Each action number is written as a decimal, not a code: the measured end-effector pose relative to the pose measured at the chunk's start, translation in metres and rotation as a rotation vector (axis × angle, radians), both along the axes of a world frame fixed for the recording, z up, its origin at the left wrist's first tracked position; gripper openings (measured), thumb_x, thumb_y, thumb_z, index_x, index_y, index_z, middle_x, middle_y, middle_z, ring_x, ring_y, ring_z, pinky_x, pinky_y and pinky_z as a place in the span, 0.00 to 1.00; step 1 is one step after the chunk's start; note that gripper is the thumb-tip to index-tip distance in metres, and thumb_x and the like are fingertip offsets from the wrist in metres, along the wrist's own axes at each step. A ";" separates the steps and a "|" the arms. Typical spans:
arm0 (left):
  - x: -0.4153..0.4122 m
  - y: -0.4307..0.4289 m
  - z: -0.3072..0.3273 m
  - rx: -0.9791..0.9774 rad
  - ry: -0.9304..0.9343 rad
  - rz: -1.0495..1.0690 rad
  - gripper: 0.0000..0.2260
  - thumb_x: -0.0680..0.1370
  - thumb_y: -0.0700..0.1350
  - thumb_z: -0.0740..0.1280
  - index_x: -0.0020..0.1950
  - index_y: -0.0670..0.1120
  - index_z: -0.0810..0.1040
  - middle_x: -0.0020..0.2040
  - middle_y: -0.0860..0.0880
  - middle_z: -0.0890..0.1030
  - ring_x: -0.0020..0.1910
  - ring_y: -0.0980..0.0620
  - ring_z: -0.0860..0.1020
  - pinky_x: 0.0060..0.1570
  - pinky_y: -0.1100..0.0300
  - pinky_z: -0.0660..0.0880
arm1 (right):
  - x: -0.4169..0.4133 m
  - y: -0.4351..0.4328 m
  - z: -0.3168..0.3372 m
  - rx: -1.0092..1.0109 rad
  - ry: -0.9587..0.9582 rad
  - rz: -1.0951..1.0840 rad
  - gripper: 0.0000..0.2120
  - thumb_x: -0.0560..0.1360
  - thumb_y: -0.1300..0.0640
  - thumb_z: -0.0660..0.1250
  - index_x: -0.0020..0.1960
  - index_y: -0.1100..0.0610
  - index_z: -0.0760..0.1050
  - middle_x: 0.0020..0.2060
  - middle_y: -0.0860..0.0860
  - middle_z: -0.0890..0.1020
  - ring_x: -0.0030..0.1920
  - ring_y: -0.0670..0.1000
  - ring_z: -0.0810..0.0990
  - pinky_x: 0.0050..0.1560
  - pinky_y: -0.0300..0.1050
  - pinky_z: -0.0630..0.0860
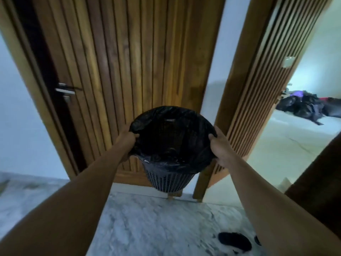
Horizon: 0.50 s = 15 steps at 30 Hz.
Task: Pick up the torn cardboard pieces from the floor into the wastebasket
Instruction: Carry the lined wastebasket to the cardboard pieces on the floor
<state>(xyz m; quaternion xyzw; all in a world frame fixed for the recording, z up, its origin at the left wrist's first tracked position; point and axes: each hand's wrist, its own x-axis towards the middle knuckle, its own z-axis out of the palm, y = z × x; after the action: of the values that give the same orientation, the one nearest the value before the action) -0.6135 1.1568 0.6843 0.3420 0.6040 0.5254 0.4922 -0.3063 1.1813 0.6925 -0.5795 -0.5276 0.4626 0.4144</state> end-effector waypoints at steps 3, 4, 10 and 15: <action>-0.075 -0.007 -0.001 0.036 0.052 0.133 0.26 0.83 0.34 0.53 0.78 0.57 0.64 0.64 0.43 0.78 0.54 0.39 0.80 0.44 0.45 0.83 | -0.083 0.043 -0.003 -0.023 0.010 0.153 0.24 0.86 0.51 0.54 0.81 0.41 0.56 0.72 0.46 0.69 0.71 0.54 0.70 0.72 0.64 0.69; -0.097 -0.012 -0.002 0.036 0.060 0.188 0.27 0.83 0.33 0.54 0.78 0.56 0.63 0.65 0.42 0.77 0.53 0.39 0.80 0.39 0.48 0.83 | -0.112 0.051 -0.001 -0.025 0.005 0.202 0.23 0.87 0.52 0.54 0.80 0.41 0.57 0.70 0.46 0.69 0.69 0.53 0.70 0.72 0.62 0.69; -0.217 -0.040 -0.010 0.096 0.066 0.505 0.30 0.78 0.27 0.51 0.74 0.52 0.69 0.63 0.42 0.77 0.55 0.40 0.80 0.44 0.48 0.83 | -0.278 0.104 -0.004 -0.015 -0.025 0.476 0.22 0.87 0.54 0.53 0.80 0.45 0.59 0.67 0.45 0.68 0.66 0.51 0.70 0.72 0.55 0.70; -0.300 -0.087 -0.011 0.077 0.052 0.779 0.28 0.78 0.26 0.51 0.69 0.53 0.69 0.56 0.46 0.79 0.47 0.44 0.80 0.28 0.56 0.81 | -0.418 0.118 -0.001 -0.032 -0.048 0.725 0.23 0.86 0.55 0.54 0.80 0.46 0.56 0.69 0.51 0.70 0.62 0.55 0.73 0.64 0.53 0.74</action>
<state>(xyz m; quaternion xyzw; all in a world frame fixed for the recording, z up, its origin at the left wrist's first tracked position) -0.9140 1.0698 0.6732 0.1185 0.6808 0.6861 0.2274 -0.7242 1.2995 0.6917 -0.3718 -0.7011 0.5741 0.2017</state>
